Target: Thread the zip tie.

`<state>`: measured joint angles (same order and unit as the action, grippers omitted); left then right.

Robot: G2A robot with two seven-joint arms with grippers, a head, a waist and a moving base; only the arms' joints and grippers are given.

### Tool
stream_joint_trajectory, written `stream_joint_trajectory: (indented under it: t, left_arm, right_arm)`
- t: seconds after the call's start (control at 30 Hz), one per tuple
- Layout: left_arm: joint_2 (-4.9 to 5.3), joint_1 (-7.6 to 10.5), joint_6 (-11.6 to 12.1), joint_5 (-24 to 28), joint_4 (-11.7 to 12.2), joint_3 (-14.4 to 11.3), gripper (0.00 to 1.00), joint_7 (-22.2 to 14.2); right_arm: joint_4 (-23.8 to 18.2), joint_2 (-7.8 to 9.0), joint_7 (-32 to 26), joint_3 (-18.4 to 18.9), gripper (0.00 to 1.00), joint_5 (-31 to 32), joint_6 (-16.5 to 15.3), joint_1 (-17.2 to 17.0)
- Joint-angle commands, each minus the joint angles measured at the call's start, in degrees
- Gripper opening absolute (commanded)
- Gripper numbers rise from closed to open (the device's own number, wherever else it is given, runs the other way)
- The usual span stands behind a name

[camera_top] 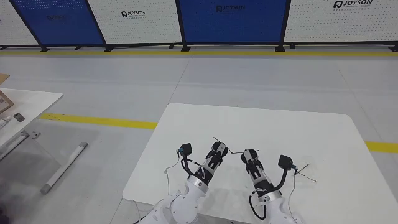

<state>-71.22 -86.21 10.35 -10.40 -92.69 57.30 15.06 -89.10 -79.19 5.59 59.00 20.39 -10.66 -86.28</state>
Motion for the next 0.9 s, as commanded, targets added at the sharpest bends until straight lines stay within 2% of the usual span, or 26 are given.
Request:
stream_joint_trajectory:
  t: [0.0, 0.33, 0.47, 0.6, 0.77, 0.87]
  left_arm:
    - [0.00, 0.00, 0.00, 0.00, 0.00, 0.00, 0.00, 0.00]
    - [-0.02, 0.02, -0.11, 0.21, 0.01, 0.01, 0.00, -0.12]
    - [-0.43, 0.22, 0.24, 5.41, 0.18, -0.02, 0.00, -1.49]
    - [-0.80, 0.56, 2.13, 10.90, 0.56, 0.51, 0.00, -2.31]
    - [-0.90, 0.16, 4.66, 14.87, 0.11, 1.75, 0.00, -3.58]
    - [-0.87, -0.04, 4.31, 15.70, -0.09, 2.09, 0.00, -5.30]
  right_arm:
    - [0.23, -0.09, 0.09, -0.15, 0.00, 0.04, -0.03, 0.18]
    - [0.74, -0.23, 0.26, -0.24, 0.00, -0.05, -0.23, 0.46]
    - [0.46, -0.27, 0.81, -0.12, 0.00, -0.09, -1.68, 0.24]
    - [0.36, -0.32, 0.84, 0.05, 0.00, -0.36, -2.91, 0.17]
    - [0.38, -0.50, 1.38, -0.12, 0.00, -0.35, -3.06, 0.28]
    - [0.73, -0.61, 1.08, -0.22, 0.00, -1.11, -3.98, 0.50]
